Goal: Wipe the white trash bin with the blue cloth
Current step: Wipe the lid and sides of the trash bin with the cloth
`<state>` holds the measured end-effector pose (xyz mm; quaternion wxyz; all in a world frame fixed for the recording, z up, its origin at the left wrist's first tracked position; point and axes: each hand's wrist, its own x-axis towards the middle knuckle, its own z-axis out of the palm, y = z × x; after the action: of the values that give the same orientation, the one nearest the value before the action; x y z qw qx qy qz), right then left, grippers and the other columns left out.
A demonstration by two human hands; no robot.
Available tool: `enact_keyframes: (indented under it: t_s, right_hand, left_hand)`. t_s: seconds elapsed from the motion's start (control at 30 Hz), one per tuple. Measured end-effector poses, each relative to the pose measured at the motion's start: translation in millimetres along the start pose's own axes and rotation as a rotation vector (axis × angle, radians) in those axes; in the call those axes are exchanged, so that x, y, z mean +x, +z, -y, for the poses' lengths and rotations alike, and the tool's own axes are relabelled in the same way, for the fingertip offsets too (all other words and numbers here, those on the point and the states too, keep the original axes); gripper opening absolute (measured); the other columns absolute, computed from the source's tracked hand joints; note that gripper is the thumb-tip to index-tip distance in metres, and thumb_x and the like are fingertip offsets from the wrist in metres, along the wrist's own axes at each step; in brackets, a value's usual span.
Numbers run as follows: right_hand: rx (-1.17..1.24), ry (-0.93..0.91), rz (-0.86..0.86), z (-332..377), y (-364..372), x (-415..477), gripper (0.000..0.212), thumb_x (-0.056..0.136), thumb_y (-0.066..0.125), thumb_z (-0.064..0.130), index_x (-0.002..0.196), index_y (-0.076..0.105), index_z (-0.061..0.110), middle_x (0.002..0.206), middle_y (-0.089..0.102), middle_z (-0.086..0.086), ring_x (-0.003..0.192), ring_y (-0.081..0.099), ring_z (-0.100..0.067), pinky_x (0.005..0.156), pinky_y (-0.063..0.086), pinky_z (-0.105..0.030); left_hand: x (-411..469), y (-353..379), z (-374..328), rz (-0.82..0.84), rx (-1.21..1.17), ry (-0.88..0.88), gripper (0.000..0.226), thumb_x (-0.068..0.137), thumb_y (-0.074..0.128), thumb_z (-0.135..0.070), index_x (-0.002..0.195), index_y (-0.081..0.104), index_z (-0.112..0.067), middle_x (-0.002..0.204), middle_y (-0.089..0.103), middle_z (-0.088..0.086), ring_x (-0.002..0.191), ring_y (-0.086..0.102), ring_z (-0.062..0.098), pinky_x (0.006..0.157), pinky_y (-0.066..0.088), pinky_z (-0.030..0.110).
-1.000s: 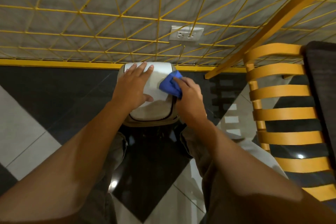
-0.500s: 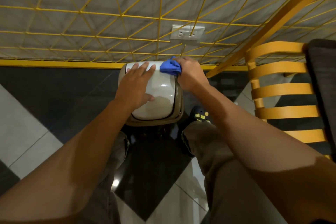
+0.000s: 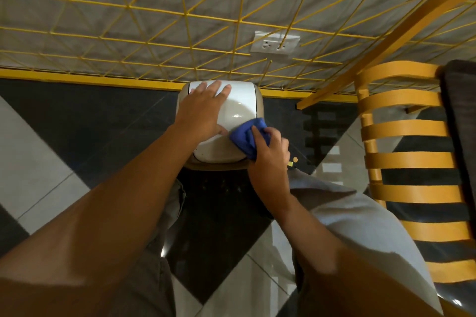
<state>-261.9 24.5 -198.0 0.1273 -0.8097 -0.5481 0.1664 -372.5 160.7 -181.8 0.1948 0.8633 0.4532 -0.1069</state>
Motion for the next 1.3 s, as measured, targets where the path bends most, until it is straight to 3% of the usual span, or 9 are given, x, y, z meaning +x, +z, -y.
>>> enact_keyframes:
  t_s: [0.1,0.4,0.53,0.6,0.67,0.73,0.8,1.03,1.3]
  right_hand:
    - [-0.098,-0.036,-0.017,1,11,-9,0.062,0.059,0.074,-0.004,0.119,0.06,0.004,0.113,0.06,-0.022,0.089,0.06,-0.039,0.065,0.052,-0.044]
    - [-0.195,0.033,0.235,12,49,-32,0.063,0.048,0.085,0.016,0.108,0.067,0.012,0.1,0.066,-0.012,0.083,0.065,-0.031,0.062,0.053,-0.037]
    - [-0.059,0.085,0.304,24,56,-29,0.056,0.085,0.059,0.013,0.139,0.04,0.013,0.138,0.039,-0.015,0.124,0.038,-0.035,0.1,0.035,-0.043]
    - [-0.053,0.062,0.336,29,58,-28,0.056,0.091,0.051,0.015,0.143,0.031,0.016,0.142,0.031,-0.013,0.127,0.031,-0.032,0.104,0.029,-0.04]
    - [-0.046,-0.008,0.352,35,57,-31,0.057,0.087,0.057,0.013,0.14,0.036,0.014,0.136,0.038,-0.015,0.122,0.038,-0.033,0.1,0.034,-0.042]
    - [-0.087,-0.059,0.278,37,58,-34,0.056,0.069,0.074,0.011,0.123,0.058,0.012,0.114,0.057,-0.015,0.1,0.056,-0.034,0.08,0.05,-0.044]
    - [-0.169,-0.013,0.207,26,56,-35,0.056,0.048,0.084,0.014,0.103,0.068,0.014,0.095,0.065,-0.011,0.081,0.063,-0.031,0.064,0.051,-0.038]
    - [-0.218,0.105,-0.044,12,32,-22,0.064,0.053,0.082,0.005,0.114,0.066,0.01,0.106,0.064,-0.014,0.088,0.062,-0.033,0.069,0.053,-0.04]
    - [-0.225,0.139,0.149,13,42,-26,0.066,0.054,0.086,0.016,0.116,0.063,0.008,0.108,0.063,-0.016,0.092,0.062,-0.034,0.07,0.053,-0.04]
  left_hand:
    - [0,-1,1,0.01,0.002,-0.001,0.096,0.076,0.07,-0.041,0.147,0.01,-0.02,0.157,0.009,0.005,0.143,0.009,0.03,0.113,0.018,0.043]
    - [4,-2,5,0.015,0.046,0.01,0.092,0.078,0.07,-0.038,0.147,0.012,-0.022,0.156,0.014,0.004,0.141,0.014,0.03,0.111,0.026,0.044]
    - [3,-2,2,0.001,0.066,0.003,0.091,0.079,0.068,-0.038,0.147,0.011,-0.021,0.155,0.014,0.005,0.141,0.014,0.031,0.111,0.025,0.045]
    - [3,-1,1,-0.002,0.07,-0.004,0.091,0.079,0.069,-0.038,0.147,0.011,-0.021,0.155,0.014,0.006,0.141,0.015,0.031,0.111,0.025,0.046]
    - [3,-2,0,-0.004,0.074,-0.004,0.091,0.079,0.069,-0.038,0.147,0.011,-0.02,0.155,0.015,0.007,0.14,0.015,0.031,0.112,0.026,0.047]
    - [3,-3,0,-0.002,0.07,0.001,0.091,0.079,0.069,-0.037,0.147,0.012,-0.02,0.155,0.015,0.007,0.14,0.016,0.032,0.112,0.025,0.046]
    - [2,-4,0,0.003,0.059,0.003,0.09,0.079,0.069,-0.037,0.147,0.012,-0.019,0.155,0.015,0.007,0.14,0.015,0.032,0.112,0.023,0.045]
    - [1,-5,0,0.025,0.0,-0.001,0.09,0.08,0.069,-0.034,0.147,0.011,-0.02,0.156,0.012,0.006,0.142,0.011,0.03,0.113,0.021,0.044]
    - [1,-5,1,0.017,0.0,0.006,0.09,0.079,0.07,-0.033,0.147,0.013,-0.019,0.155,0.014,0.007,0.141,0.012,0.03,0.113,0.023,0.044]
